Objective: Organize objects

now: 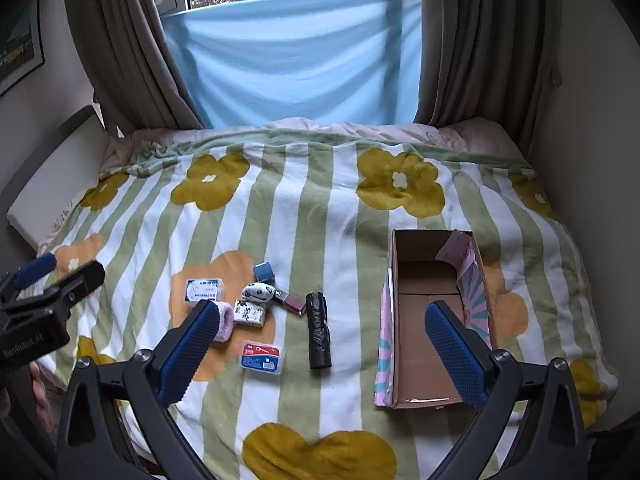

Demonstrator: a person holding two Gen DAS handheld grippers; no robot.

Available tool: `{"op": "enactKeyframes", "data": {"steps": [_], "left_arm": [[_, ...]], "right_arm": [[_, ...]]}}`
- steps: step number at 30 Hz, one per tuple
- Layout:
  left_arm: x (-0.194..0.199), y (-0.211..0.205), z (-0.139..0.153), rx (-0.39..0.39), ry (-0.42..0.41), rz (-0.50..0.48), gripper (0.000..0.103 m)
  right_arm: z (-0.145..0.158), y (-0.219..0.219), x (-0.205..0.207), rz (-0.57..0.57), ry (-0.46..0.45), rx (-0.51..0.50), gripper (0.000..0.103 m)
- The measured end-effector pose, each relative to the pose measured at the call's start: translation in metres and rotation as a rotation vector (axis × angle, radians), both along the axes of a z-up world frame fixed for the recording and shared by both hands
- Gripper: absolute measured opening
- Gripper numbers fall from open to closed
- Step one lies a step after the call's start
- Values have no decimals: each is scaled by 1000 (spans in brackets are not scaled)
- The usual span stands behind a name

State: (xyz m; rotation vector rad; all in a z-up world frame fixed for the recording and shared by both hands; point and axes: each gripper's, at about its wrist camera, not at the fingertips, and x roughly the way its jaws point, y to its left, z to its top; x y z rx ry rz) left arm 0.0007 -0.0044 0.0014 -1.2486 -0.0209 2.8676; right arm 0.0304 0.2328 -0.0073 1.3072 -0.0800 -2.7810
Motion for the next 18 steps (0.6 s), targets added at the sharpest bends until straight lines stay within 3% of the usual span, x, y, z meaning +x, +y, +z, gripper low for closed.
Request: {"op": "enactKeyframes", "data": {"steps": [18], "left_arm": [[6, -3, -2, 32, -4, -26, 103]], "right_arm": [[-1, -4, 4, 13, -5, 28, 102]]}}
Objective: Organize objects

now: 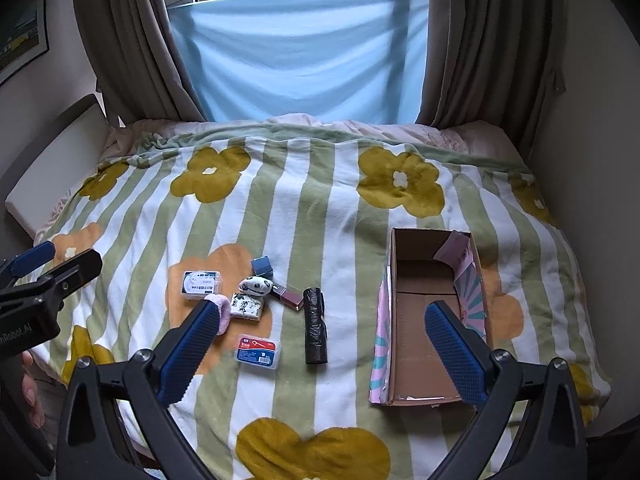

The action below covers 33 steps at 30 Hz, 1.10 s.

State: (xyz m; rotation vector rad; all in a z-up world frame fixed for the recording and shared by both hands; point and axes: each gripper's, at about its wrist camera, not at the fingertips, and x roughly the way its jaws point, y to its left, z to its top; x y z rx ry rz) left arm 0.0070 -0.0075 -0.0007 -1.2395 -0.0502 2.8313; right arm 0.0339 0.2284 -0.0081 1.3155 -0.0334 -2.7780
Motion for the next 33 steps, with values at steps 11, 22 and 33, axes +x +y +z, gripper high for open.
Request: {"op": "enactKeyframes", "data": {"steps": [11, 22, 33], "left_arm": [[1, -1, 2, 3, -2, -3, 103], [2, -4, -3, 22, -37, -10, 103], [-21, -50, -44, 35, -188, 26, 103]], "right_arm": [[5, 1, 2, -4, 15, -30, 102], [0, -4, 2, 7, 4, -50, 102], [-33, -13, -20, 11, -76, -28, 102]]}}
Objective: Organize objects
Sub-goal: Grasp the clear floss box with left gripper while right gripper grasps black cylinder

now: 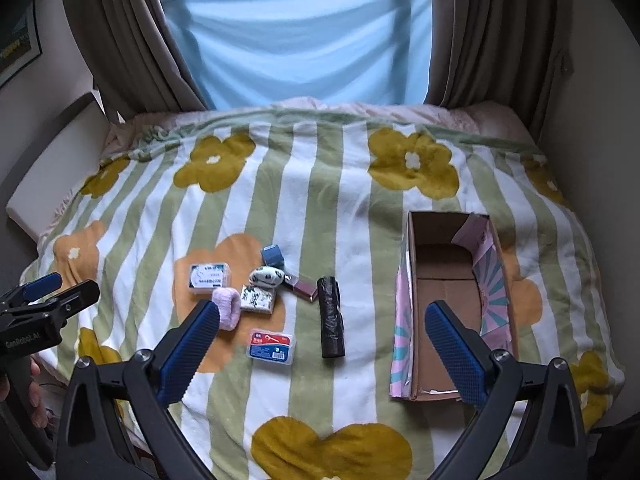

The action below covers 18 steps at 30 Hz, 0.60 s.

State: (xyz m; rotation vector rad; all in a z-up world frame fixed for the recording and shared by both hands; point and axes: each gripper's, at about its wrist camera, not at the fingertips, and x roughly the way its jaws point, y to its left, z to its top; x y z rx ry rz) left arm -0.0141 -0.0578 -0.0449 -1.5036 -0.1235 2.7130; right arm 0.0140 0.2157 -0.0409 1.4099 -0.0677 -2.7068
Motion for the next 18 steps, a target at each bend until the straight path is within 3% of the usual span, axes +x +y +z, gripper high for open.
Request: {"op": "enactKeyframes", "data": {"steps": [7, 12, 18], "left_arm": [[-43, -21, -55, 6, -111, -5, 103], [-85, -31, -102, 43, -176, 15, 103], [-137, -32, -169, 31, -256, 20, 103]], "right_arm": [[-47, -16, -28, 31, -65, 34, 102], [-91, -27, -54, 59, -109, 54, 96], [-159, -30, -92, 48, -199, 61, 85]]}}
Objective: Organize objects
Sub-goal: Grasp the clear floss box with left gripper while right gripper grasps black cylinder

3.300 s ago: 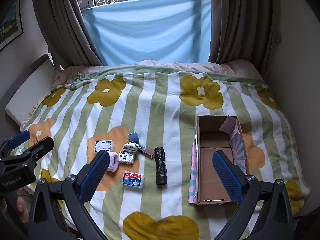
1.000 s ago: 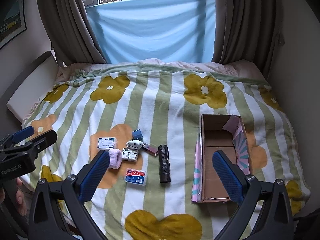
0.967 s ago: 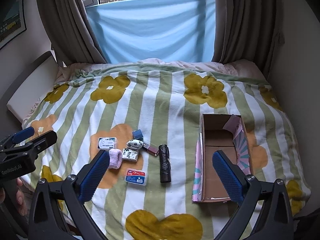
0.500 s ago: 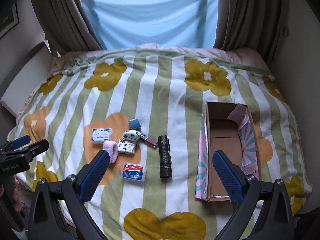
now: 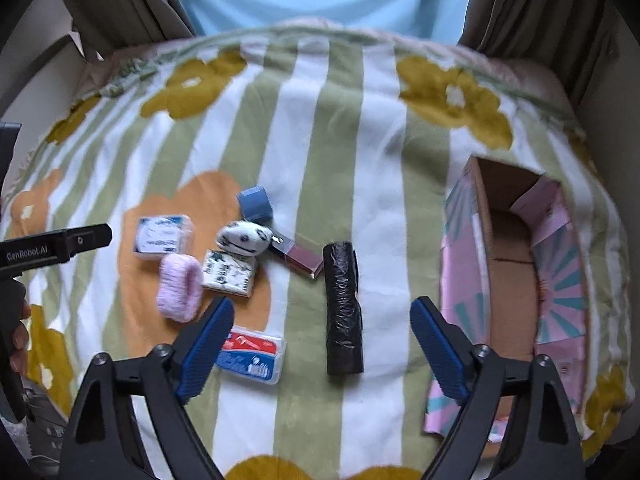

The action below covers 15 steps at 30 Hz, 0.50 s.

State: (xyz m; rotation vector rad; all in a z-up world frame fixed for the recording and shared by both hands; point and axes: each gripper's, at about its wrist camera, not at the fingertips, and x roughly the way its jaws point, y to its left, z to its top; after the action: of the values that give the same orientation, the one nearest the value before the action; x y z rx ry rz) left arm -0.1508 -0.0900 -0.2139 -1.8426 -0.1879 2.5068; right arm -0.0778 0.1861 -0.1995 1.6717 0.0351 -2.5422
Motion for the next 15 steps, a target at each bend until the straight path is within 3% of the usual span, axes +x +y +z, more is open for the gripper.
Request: {"op": "enactKeyframes", "data": {"steps": [7, 11, 15], "left_arm": [[-41, -2, -72, 8, -100, 33, 102], [-57, 3, -101, 1, -143, 34, 102], [-68, 6, -121, -15, -172, 36, 103]], "right_arm": [[-62, 3, -24, -12, -86, 37, 83], [-83, 10, -33, -21, -119, 48, 82], [-104, 14, -41, -9, -160, 49, 71]]}}
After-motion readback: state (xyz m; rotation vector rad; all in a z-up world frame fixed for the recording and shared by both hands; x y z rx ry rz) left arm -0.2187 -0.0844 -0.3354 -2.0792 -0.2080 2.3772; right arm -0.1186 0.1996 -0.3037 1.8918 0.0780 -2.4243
